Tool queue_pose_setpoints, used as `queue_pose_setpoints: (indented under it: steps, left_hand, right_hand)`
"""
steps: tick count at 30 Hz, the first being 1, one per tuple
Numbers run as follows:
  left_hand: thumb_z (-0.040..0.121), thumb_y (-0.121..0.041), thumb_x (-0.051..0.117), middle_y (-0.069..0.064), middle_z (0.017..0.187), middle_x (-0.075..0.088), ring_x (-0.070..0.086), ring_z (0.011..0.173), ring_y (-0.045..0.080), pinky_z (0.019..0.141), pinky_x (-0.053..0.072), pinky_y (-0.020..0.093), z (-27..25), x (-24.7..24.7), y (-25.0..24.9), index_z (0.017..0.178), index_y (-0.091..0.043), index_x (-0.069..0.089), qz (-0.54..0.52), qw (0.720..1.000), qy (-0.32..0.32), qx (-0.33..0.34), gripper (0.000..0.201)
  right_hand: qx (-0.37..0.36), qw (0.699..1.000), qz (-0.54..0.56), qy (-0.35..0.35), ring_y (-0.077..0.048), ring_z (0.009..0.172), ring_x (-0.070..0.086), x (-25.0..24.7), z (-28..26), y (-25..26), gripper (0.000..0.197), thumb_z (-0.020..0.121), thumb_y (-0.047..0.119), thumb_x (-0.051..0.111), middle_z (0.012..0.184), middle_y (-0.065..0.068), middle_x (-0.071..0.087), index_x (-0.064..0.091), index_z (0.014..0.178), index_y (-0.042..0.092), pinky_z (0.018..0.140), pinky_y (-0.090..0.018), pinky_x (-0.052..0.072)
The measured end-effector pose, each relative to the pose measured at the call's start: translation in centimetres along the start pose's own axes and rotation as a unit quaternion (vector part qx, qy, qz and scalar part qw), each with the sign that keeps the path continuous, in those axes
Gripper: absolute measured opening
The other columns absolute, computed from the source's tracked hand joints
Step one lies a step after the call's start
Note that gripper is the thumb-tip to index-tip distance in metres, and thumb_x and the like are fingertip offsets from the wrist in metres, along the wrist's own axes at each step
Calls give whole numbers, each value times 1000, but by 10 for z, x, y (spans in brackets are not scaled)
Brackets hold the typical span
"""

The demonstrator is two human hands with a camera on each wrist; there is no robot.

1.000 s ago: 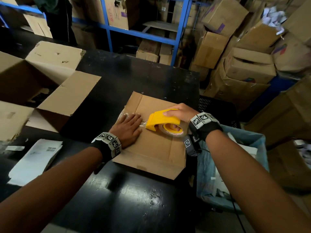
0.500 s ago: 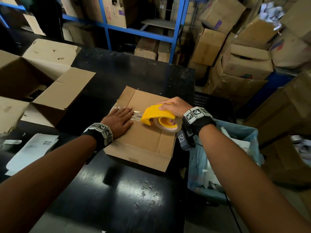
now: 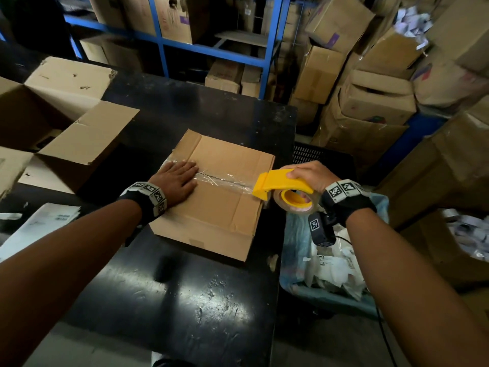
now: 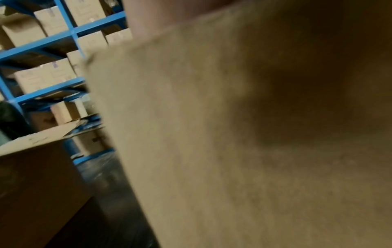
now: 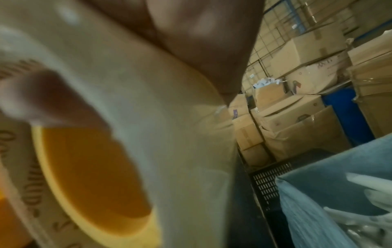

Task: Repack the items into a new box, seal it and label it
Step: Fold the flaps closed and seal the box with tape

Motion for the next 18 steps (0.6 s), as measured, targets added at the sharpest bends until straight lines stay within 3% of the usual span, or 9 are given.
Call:
queue_pose_setpoints:
  steps: [3,7,10,14,18]
  left_hand:
    - [94,-55,10,0,160,4,1,147,16,119,-3,39,-5,-4,-23,151,-19,7,16,999,-27,24,68]
    - [91,-63,17,4,160,-1,-2,147,16,116,-5,31,-8,-1,-83,151,-15,3,-29,994,-11,106,78]
    - [82,-76,14,7,160,-4,-3,147,19,117,-6,34,0,7,-107,151,-11,0,-32,994,2,109,95]
    - [71,-87,8,7,160,-6,-6,147,19,119,-5,39,4,13,-104,151,-10,-2,-5,994,15,109,111]
    - [75,-82,9,1,160,-6,-6,147,15,118,-9,41,10,1,-74,151,-18,-4,32,990,31,137,100]
  right_hand:
    - [1,1000,6,-10,-22,39,52,1,-2,-7,22,85,20,64,50,-4,61,74,105,19,38,-23,43]
    - [13,1000,2,-27,-23,42,53,-4,-3,-9,21,86,22,62,62,-12,60,75,103,22,38,-23,45]
    - [19,999,0,-30,-21,39,53,-5,1,-10,23,85,24,63,62,-14,61,75,103,21,39,-24,45]
    - [25,999,-5,-32,-22,41,55,-3,4,-6,23,84,25,63,69,-17,63,75,103,21,40,-25,46]
    - [25,999,10,-21,-21,44,57,16,11,7,21,84,23,65,72,-15,65,75,103,20,43,-24,48]
Point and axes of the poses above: each hand's wrist, its own z-axis towards the middle knuckle, its own x-axis out of the palm, y = z × x, the point moved 8 cm from there along z, towards the middle knuckle
